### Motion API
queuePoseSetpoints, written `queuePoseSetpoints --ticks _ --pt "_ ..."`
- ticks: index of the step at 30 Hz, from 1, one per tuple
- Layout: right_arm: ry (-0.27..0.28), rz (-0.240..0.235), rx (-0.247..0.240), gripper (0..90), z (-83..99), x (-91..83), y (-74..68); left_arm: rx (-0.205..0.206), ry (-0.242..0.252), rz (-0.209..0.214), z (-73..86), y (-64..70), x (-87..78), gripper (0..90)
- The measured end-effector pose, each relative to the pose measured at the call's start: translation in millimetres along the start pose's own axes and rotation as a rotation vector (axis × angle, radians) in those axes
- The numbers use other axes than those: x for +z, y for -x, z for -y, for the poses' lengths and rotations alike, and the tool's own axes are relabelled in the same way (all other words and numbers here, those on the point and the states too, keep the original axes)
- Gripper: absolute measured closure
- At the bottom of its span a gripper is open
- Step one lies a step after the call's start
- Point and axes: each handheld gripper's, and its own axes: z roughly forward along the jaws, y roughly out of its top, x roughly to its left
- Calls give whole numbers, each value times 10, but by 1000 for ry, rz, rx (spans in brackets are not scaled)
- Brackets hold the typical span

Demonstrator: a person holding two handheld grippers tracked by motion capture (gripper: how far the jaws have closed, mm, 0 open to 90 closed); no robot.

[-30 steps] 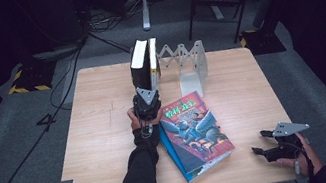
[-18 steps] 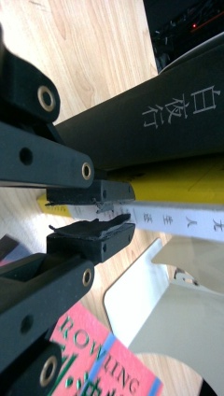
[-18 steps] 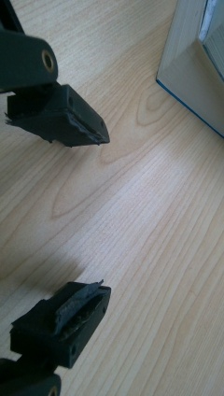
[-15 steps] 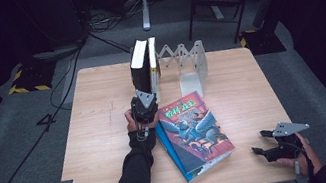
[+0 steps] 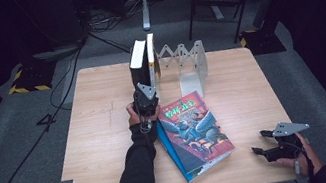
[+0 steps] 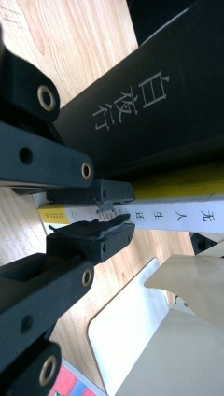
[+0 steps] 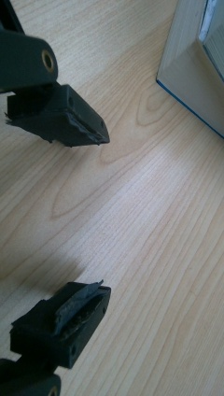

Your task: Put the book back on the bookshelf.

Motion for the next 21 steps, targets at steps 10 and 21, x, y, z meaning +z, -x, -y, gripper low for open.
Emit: queuePoseSetpoints --ticks 10,21 --pt "-1 -1 0 216 1 -1 0 35 -23 17 -40 -26 -6 781" --pt "0 -2 -1 216 1 -1 1 131 -38 134 -55 -62 -226 740"
